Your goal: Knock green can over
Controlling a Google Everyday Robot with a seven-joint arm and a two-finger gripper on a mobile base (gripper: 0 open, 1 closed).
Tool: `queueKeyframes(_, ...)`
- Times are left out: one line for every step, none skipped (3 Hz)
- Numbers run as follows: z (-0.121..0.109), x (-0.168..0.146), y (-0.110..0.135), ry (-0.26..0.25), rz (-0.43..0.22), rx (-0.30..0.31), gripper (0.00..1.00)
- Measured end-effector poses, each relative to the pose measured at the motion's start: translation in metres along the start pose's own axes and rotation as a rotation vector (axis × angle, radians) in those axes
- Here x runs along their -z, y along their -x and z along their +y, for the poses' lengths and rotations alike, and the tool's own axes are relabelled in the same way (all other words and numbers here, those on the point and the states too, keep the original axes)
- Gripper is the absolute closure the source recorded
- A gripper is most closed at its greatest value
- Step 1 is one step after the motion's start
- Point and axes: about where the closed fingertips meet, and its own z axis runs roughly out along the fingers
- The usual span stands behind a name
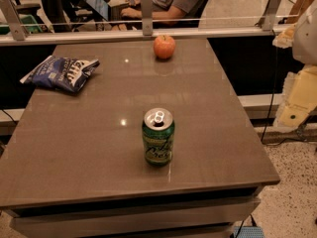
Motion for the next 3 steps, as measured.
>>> queueKeyframes(-0.001,-0.001,0.0,-0.009,-0.012,-0.007,0.0)
queueKeyframes(0.016,-0.013,-0.006,-0.007,-0.091,-0.06,0.0)
queueKeyframes(0.043,-0.034,-0.006,0.002,-0.241,-0.115,0.0)
